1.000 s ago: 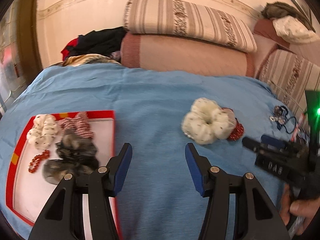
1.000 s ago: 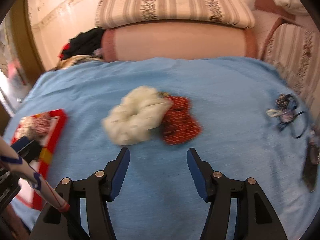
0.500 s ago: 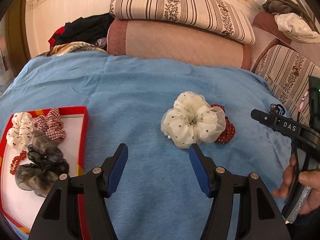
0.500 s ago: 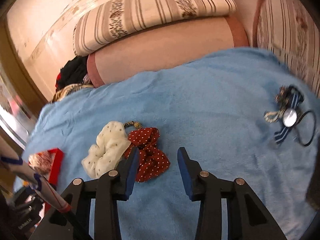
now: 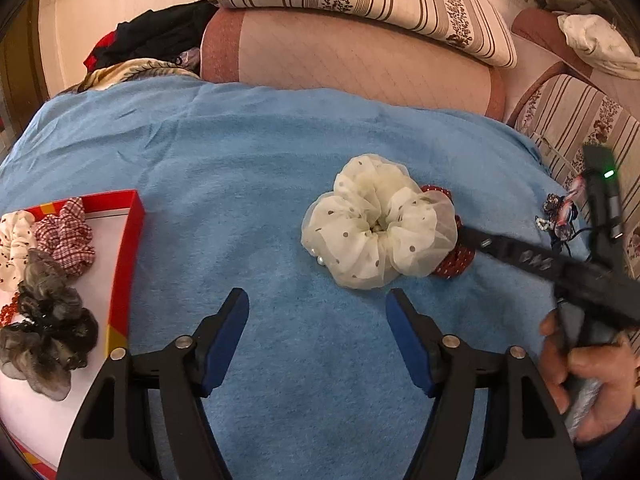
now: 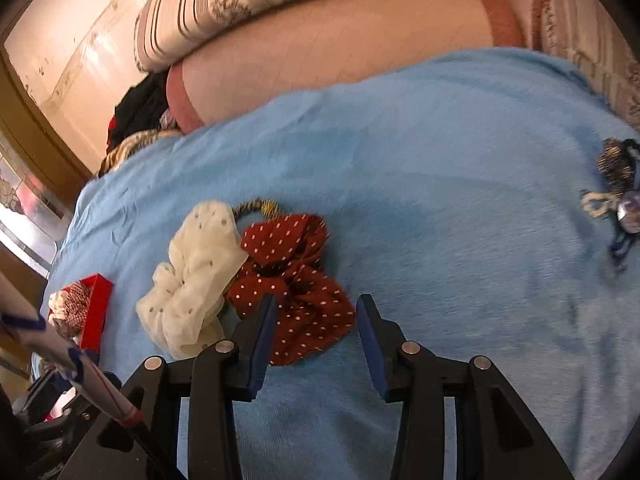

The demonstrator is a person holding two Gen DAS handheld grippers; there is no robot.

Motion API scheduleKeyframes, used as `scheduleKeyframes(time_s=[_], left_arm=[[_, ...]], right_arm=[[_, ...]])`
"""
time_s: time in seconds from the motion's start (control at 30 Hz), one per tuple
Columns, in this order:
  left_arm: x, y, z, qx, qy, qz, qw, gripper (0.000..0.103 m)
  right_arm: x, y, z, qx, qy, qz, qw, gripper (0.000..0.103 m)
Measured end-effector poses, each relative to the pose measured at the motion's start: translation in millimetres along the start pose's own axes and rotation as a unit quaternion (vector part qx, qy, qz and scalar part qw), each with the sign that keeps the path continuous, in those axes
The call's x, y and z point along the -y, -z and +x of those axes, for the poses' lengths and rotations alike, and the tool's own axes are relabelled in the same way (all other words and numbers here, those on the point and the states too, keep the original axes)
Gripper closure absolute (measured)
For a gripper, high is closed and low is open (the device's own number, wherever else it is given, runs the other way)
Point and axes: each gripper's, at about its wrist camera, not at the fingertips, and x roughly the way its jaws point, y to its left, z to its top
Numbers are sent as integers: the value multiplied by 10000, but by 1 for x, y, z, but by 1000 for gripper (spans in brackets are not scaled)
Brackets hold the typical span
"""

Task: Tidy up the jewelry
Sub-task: 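Grasp white sheer scrunchie with left tool while right tool grasps red polka-dot scrunchie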

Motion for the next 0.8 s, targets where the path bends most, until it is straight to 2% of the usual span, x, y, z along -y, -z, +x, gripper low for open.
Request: scheduleKeyframes(time_s=[0.1, 0.13, 0.17, 0.5, 0.57, 0.63, 0.7, 0.8], left_arm=[[-2, -8, 7, -79, 105, -149, 9998, 32], [-3, -12, 11, -117, 133, -202, 9996, 32], [-4, -15, 14, -140, 146, -232, 9995, 32], [3, -48, 66, -472, 356, -594, 9965, 32], [10, -51, 77, -506, 262, -496, 9971, 44], [15, -51, 87, -573, 112, -373, 9976, 79], [17, -47, 90, -546, -3, -319, 9980, 87], [18, -39, 77, -293, -105, -205, 9993, 90]], right_arm=[[1, 1, 18, -212, 69, 33, 9997, 60], [2, 2, 19, -192, 58, 42, 9998, 82], [2, 1, 17, -165, 73, 39, 9998, 96], [19, -4, -41, 534, 132, 436, 9975, 97], [19, -4, -46, 562, 84, 415, 9975, 97], [21, -3, -47, 546, 28, 437, 9975, 97], [24, -3, -48, 541, -8, 455, 9975, 97], [24, -4, -52, 576, -59, 444, 9973, 97]])
